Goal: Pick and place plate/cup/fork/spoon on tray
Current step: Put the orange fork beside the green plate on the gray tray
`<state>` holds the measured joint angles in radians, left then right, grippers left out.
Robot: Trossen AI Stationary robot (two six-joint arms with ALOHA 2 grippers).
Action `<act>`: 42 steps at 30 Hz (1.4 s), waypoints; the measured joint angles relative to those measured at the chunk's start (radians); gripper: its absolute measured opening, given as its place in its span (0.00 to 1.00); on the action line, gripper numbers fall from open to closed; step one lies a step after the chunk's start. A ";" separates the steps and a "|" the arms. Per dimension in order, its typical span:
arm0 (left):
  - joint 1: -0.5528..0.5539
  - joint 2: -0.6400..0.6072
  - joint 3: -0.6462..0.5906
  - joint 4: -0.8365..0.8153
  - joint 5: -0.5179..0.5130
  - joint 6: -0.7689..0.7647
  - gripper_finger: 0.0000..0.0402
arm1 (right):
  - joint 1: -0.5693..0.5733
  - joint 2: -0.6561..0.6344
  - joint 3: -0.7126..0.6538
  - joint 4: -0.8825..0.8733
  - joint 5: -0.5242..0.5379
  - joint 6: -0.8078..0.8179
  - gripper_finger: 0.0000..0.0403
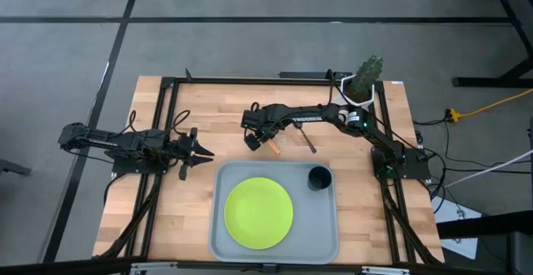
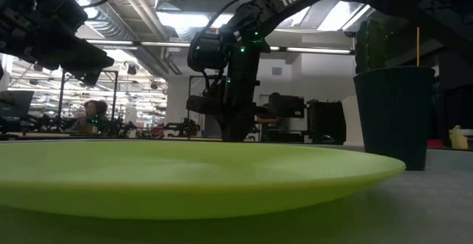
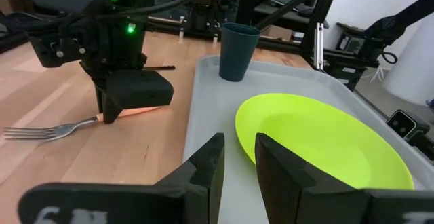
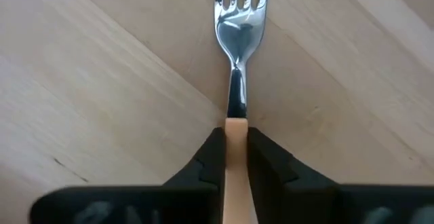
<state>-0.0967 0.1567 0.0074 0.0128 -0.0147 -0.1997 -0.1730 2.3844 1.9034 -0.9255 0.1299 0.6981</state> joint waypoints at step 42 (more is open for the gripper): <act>0.000 0.000 0.000 0.002 0.001 0.000 0.19 | 0.812 -0.268 0.000 -0.399 0.165 1.339 0.10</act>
<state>-0.0967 0.1567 0.0074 0.0151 -0.0139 -0.1997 0.6392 2.1162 1.9030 -1.3242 0.2950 2.0368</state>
